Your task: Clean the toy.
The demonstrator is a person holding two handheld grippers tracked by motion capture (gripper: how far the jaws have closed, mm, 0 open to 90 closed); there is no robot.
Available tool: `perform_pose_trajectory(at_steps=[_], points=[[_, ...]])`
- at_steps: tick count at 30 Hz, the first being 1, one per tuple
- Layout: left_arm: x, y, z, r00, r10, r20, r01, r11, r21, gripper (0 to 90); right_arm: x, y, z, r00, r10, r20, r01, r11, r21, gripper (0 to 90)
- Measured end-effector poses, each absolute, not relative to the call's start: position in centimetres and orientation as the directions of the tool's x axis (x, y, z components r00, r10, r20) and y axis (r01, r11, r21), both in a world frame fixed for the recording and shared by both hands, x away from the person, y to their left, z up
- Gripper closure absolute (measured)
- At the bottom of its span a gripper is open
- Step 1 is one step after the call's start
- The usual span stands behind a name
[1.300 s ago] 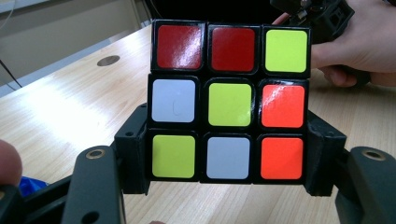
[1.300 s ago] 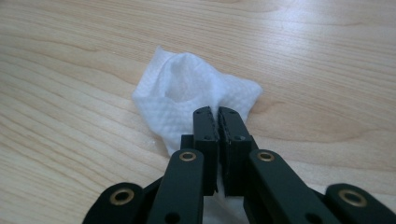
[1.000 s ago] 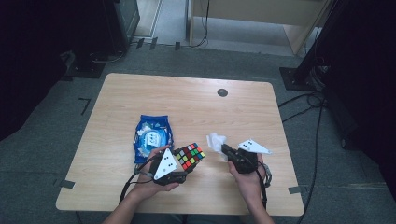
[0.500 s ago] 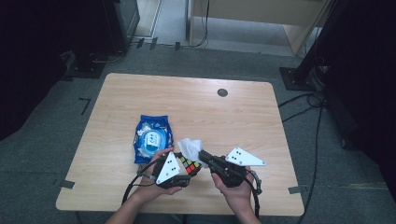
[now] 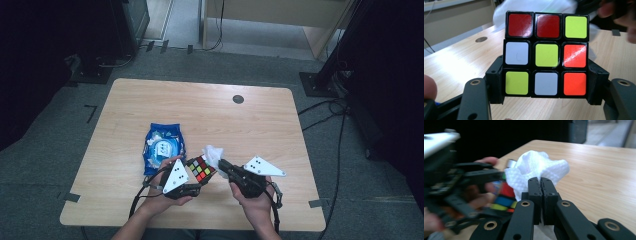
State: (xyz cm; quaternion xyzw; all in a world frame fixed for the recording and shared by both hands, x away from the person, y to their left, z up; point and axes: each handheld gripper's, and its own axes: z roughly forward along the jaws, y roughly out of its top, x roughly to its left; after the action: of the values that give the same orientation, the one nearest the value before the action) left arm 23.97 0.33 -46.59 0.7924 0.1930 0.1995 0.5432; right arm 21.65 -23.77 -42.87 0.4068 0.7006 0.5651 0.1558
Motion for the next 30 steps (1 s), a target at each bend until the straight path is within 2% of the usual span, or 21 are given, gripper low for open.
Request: perform_pose_trajectory(at_steps=[5, 11, 14, 20, 26, 30], points=[[23.6, -0.2, -46.7, 0.856, 0.506, 0.106, 0.085, -0.34, 0.936, 34.0, 20.6, -22.4, -41.9, -0.676, 0.708, 0.204, 0.338, 0.053, 0.94, 88.9], [23.3, -0.4, -46.5, 0.862, 0.494, 0.116, 0.069, -0.341, 0.938, 34.0, 21.3, -23.2, -42.5, -0.636, 0.741, 0.218, 0.353, 0.029, 0.935, 88.8], [23.5, -0.1, -46.4, 0.858, 0.502, 0.11, 0.075, -0.334, 0.94, 34.0, 22.0, -23.9, -43.5, -0.597, 0.782, 0.178, 0.363, 0.066, 0.93, 88.8], [23.9, 0.7, -46.0, 0.849, 0.522, 0.081, 0.093, -0.298, 0.95, 34.0, 24.3, -27.2, -45.8, -0.455, 0.866, 0.207, 0.469, 0.036, 0.882, 88.7], [24.3, 0.9, -46.3, 0.842, 0.537, 0.059, 0.123, -0.297, 0.947, 34.0, 25.5, -29.7, -47.0, -0.339, 0.934, 0.112, 0.481, 0.069, 0.874, 88.6], [24.5, 1.0, -46.5, 0.836, 0.546, 0.057, 0.131, -0.299, 0.945, 34.0, 26.0, -31.1, -47.6, -0.283, 0.954, 0.102, 0.499, 0.056, 0.865, 86.9]])
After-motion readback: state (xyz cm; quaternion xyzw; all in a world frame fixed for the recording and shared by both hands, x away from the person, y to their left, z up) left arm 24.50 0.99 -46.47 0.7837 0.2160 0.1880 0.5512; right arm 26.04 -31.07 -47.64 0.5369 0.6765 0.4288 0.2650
